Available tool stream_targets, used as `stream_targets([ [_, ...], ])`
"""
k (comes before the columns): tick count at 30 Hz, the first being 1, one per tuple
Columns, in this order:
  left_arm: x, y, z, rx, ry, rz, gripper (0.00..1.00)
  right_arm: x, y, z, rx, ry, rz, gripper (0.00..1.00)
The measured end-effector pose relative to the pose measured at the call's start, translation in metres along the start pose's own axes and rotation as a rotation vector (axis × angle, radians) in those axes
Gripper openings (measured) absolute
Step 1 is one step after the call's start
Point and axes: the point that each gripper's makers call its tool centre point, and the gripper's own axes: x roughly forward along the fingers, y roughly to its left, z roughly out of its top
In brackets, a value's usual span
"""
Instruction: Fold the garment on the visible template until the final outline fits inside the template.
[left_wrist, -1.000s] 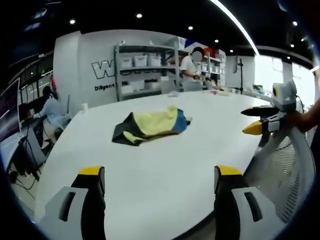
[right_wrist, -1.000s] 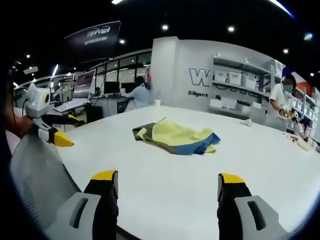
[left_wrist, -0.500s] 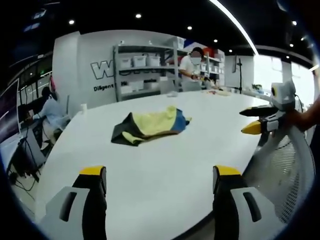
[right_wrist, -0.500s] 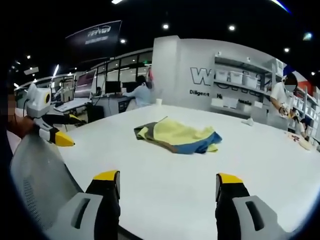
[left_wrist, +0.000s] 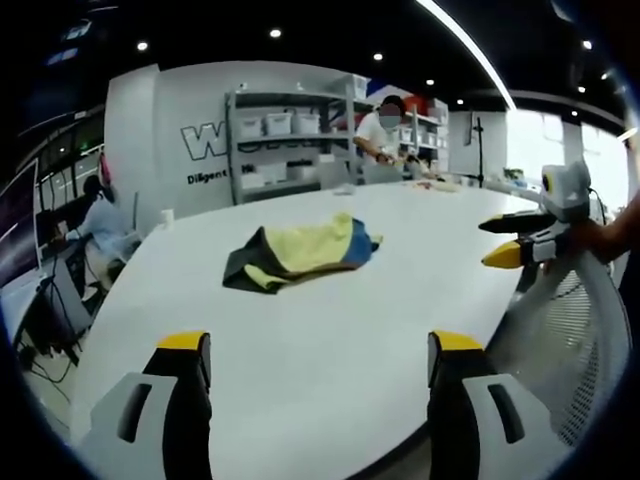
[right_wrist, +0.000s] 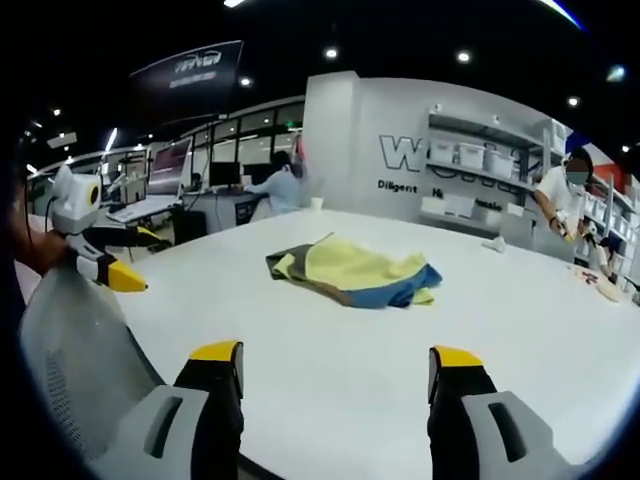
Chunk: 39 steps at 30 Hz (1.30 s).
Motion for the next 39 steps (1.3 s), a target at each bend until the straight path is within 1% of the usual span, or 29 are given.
stream_targets([
  [4, -0.0001, 0.0013, 0.0001, -0.003, 0.000, 0.007, 0.87, 0.0006, 0.0019, -0.0012, 0.003, 0.007, 0.012, 0.73],
  [12, -0.0001, 0.0005, 0.0001, 0.000, 0.000, 0.006, 0.87, 0.0008, 0.0017, -0.0012, 0.006, 0.004, 0.011, 0.77],
  [22, 0.0004, -0.0024, -0.0027, 0.005, 0.011, -0.009, 0.87, 0.0004, 0.0000, -0.0015, 0.008, 0.004, 0.002, 0.75],
  [26, 0.0009, -0.0021, -0.0040, 0.005, 0.018, -0.008, 0.87, 0.0007, 0.0008, -0.0033, 0.008, 0.015, 0.007, 0.75],
  [29, 0.0009, -0.0017, -0.0044, -0.010, 0.022, -0.009, 0.87, 0.0011, 0.0030, -0.0057, 0.007, 0.030, 0.020, 0.75],
  [31, 0.0010, -0.0023, -0.0051, -0.008, 0.029, -0.010, 0.87, 0.0007, 0.0039, -0.0036, 0.000, 0.021, 0.025, 0.73],
  [33, 0.0011, -0.0031, -0.0065, -0.002, 0.039, -0.012, 0.87, 0.0008, 0.0049, -0.0050, 0.003, 0.031, 0.030, 0.74],
  [34, 0.0011, -0.0030, -0.0057, -0.004, 0.034, -0.012, 0.87, 0.0008, 0.0056, -0.0060, 0.006, 0.039, 0.034, 0.75],
  [37, 0.0008, 0.0003, -0.0031, -0.018, 0.025, -0.002, 0.86, 0.0018, 0.0076, -0.0077, -0.019, 0.048, 0.047, 0.77],
  [39, 0.0011, 0.0002, -0.0060, -0.019, 0.041, -0.002, 0.87, 0.0016, 0.0076, -0.0094, -0.029, 0.059, 0.045, 0.75],
])
